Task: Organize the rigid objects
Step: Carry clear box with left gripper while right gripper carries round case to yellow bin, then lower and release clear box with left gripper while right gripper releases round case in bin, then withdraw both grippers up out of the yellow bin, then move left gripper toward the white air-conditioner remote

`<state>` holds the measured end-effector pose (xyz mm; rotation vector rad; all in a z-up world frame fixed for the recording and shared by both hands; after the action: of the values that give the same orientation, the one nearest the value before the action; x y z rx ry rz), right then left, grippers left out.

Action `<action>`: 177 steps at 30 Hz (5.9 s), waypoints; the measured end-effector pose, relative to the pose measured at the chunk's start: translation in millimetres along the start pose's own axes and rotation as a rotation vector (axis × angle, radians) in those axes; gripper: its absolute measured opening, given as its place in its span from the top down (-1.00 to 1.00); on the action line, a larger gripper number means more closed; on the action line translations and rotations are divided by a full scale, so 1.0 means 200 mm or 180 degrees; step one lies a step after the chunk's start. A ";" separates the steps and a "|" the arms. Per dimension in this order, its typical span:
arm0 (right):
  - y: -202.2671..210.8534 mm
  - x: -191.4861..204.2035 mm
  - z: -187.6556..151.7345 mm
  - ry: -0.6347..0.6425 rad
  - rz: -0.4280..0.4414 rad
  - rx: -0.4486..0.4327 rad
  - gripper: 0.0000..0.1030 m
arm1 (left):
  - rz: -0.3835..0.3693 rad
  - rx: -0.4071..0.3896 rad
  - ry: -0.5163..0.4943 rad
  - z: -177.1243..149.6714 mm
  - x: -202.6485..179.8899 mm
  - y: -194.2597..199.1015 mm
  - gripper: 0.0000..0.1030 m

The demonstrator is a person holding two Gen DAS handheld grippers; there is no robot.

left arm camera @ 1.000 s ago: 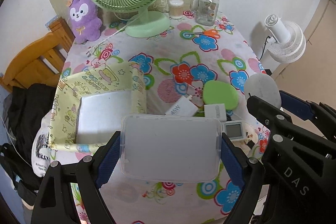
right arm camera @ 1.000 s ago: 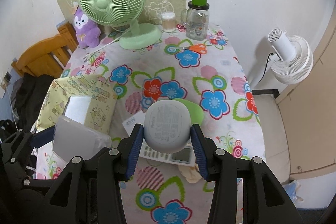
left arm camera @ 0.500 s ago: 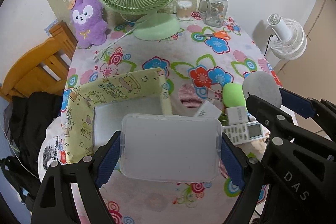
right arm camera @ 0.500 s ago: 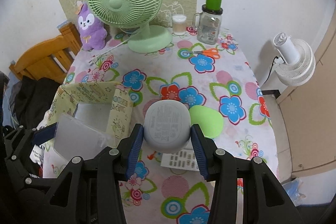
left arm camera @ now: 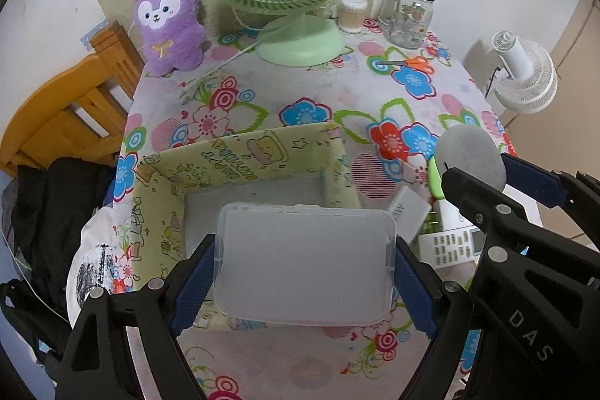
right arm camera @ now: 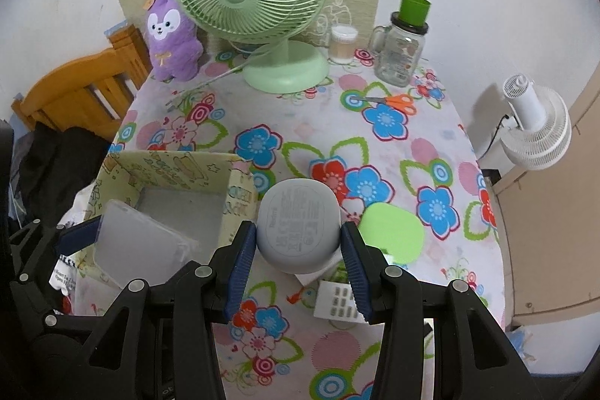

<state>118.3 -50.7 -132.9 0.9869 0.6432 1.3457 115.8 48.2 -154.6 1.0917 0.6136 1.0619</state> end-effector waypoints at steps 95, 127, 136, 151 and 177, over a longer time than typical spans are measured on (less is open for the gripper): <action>-0.01 0.01 -0.07 0.0125 -0.0022 0.0180 -0.57 | 0.0184 0.0134 -0.0056 -0.07 -0.08 0.02 -0.99; 0.12 -0.52 -0.07 0.0195 0.0216 0.0134 -0.69 | 0.0027 -0.0003 -0.0042 0.00 -0.51 0.09 -0.99; 0.04 -0.68 -0.12 0.0141 0.0216 0.0178 -0.69 | -0.0131 0.0076 0.0079 -0.04 -0.61 0.00 -0.99; -0.06 -0.82 -0.21 0.0270 0.0214 0.0238 -0.69 | -0.0085 0.0195 -0.0055 -0.06 -0.74 -0.16 -0.99; -0.37 -0.99 -0.35 0.0100 0.0045 0.0613 -0.69 | -0.0301 0.0443 -0.0858 -0.07 -0.95 -0.55 -0.99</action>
<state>64.7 -224.7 -260.6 1.1279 0.8023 1.3318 68.6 -128.1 -278.5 1.2891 0.5222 0.7823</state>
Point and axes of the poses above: each gripper's, at about its wrist camera, not at the fingertips, and y roughly against the way its jaws point, x to its left, z to its top, the point moved 6 cm from there along -y, roughly the way its jaws point, and after that the axes turned 12 degrees about -y, right-handed, at the moved point
